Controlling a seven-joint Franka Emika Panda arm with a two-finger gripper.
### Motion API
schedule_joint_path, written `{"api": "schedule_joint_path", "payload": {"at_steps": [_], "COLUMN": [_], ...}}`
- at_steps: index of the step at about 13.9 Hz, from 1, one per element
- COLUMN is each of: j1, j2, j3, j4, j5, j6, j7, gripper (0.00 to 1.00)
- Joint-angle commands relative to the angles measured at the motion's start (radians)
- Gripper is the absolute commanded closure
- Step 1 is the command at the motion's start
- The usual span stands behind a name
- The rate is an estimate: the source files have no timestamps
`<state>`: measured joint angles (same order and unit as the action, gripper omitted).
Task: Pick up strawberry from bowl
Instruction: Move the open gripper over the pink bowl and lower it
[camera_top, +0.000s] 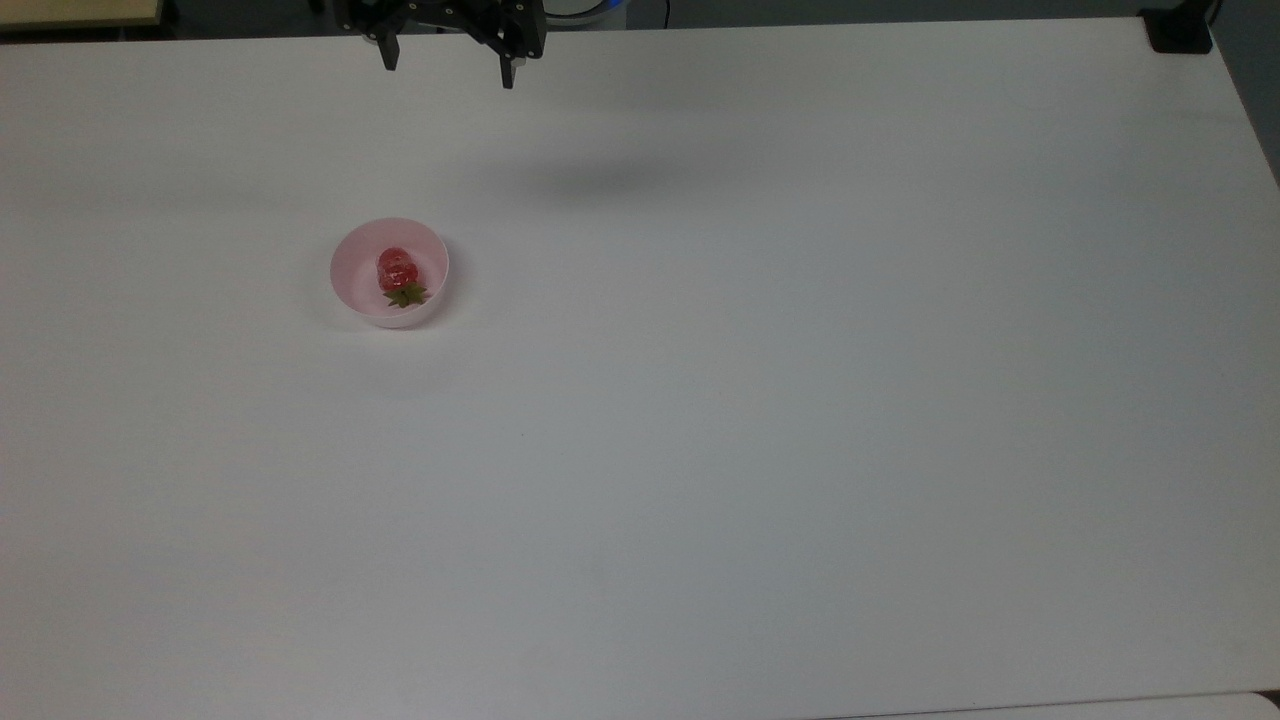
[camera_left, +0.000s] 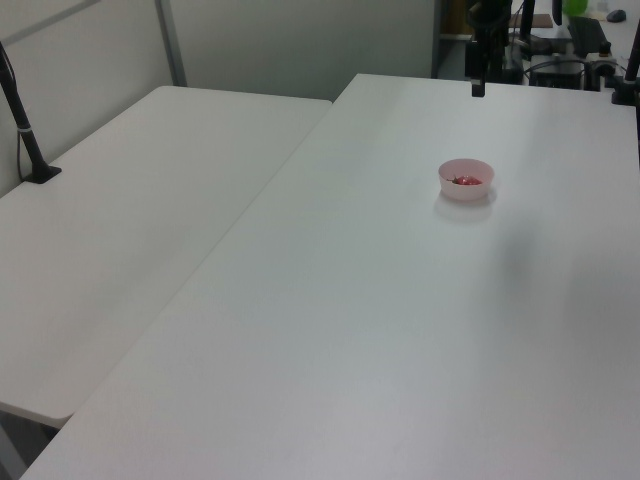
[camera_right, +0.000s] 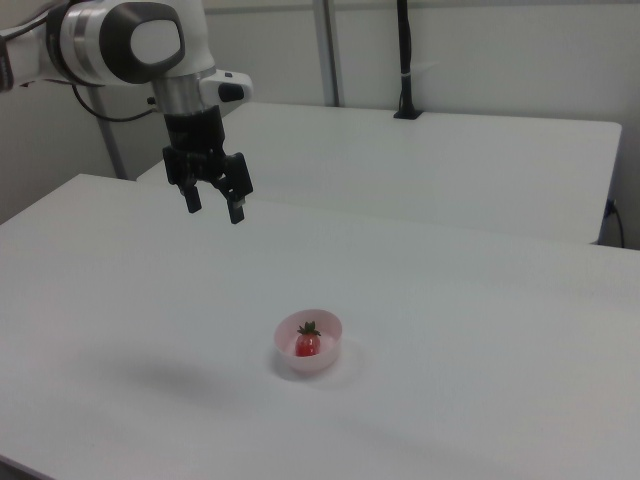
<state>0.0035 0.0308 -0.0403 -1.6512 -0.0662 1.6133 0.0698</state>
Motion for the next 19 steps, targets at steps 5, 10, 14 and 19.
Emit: {"api": "schedule_joint_path", "payload": {"at_steps": [5,10,14,19], "j1": [0.003,0.001,0.015,0.076], "j2": [0.004,0.011,0.087,0.201], "j3": [-0.006,-0.012,-0.143,-0.219], "j4": [0.014,0.014,0.007,-0.077], "j5": [-0.003,-0.004,0.000,-0.001], "j6": [-0.010,0.006,0.108,0.296], "j7": [-0.038,-0.100,-0.333,-0.349], "gripper": [0.00,0.00,0.00,0.00]}}
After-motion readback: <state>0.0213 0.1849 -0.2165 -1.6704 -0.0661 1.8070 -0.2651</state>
